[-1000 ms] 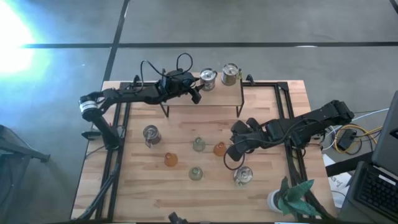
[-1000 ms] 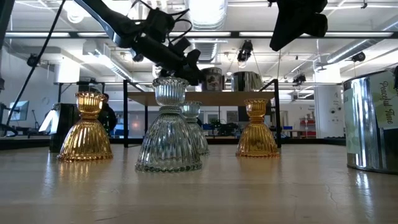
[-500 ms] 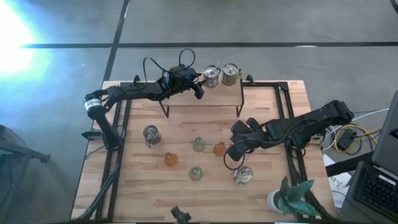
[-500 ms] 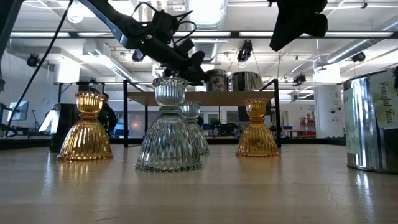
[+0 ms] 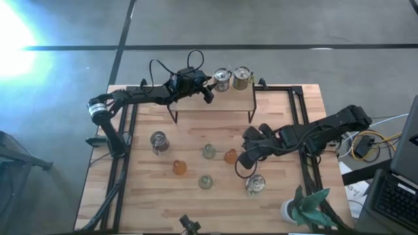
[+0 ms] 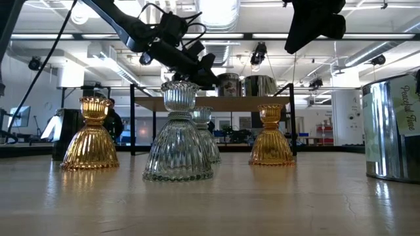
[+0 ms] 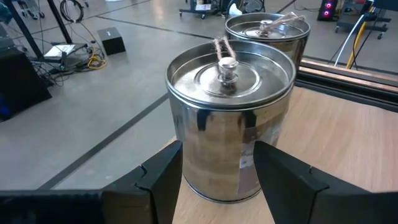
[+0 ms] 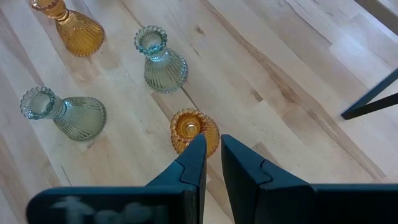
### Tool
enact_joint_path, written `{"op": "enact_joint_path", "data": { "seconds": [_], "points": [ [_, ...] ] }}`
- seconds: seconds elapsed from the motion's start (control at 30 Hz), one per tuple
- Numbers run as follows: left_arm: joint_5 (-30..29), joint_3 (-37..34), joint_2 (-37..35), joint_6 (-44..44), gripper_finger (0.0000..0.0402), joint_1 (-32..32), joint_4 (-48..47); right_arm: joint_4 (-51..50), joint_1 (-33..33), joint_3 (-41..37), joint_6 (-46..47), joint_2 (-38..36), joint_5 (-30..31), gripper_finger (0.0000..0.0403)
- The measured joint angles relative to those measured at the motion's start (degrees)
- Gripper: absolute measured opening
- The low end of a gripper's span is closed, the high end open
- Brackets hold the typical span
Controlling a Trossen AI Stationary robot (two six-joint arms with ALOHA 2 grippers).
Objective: Pick & Place candle stick holders
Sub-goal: Put the silver scented candle on the shelf
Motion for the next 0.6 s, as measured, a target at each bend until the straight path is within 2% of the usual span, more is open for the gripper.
{"op": "enact_joint_path", "data": {
  "seconds": [0.2,0.6],
  "points": [
    [2.6,0.0,0.0,0.0,0.0201,0.6,0.3,0.0,0.0,0.0,0.0,0.0,0.0,0.0043],
    [4.3,0.0,0.0,0.2,0.0201,0.8,0.4,0.0,0.0,0.0,-0.8,0.0,0.0,0.0043]
  ]
}}
